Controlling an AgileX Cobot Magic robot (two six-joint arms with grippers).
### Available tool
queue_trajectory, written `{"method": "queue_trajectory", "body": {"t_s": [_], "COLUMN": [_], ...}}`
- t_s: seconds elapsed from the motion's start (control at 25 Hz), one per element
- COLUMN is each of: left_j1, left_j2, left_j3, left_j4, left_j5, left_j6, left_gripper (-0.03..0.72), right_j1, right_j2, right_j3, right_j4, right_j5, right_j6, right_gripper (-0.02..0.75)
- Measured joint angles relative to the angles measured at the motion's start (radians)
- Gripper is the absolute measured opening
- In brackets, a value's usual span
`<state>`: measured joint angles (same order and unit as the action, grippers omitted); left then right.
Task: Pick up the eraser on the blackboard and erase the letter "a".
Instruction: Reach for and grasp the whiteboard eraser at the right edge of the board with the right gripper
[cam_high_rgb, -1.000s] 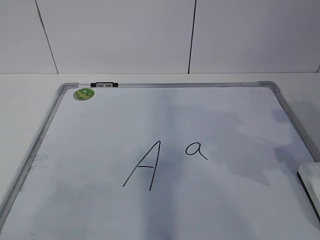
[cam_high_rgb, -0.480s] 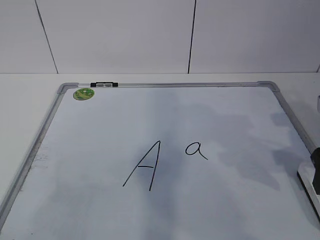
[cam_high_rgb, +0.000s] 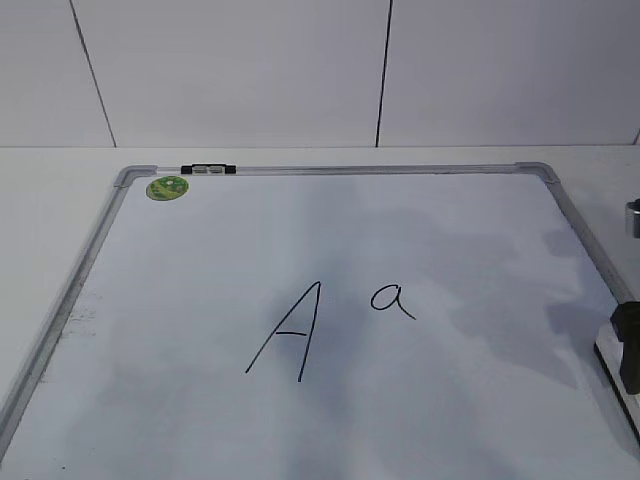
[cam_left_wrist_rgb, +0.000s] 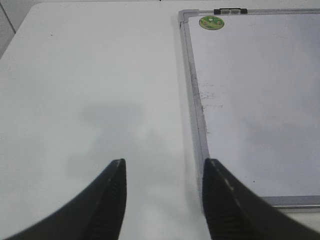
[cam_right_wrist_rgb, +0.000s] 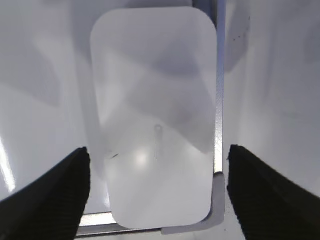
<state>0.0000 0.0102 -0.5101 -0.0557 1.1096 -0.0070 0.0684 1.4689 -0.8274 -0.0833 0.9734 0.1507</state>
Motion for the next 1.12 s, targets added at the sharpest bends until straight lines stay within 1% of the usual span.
{"method": "queue_trajectory", "body": {"t_s": [0.64, 1.12], "left_j1": [0.000, 0.000], "left_j2": [0.000, 0.000], "left_j3": [0.000, 0.000], "left_j4": [0.000, 0.000], "left_j5": [0.000, 0.000], "left_j6": [0.000, 0.000], "left_gripper": [0.371, 0.371], "right_j1": [0.000, 0.000], "right_j2": [0.082, 0.101], "right_j3": [0.000, 0.000], "right_j4": [-0.002, -0.019], "right_j5": [-0.036, -0.053], "right_j6": [0.017, 0.042], "right_gripper": [0.675, 0.675]}}
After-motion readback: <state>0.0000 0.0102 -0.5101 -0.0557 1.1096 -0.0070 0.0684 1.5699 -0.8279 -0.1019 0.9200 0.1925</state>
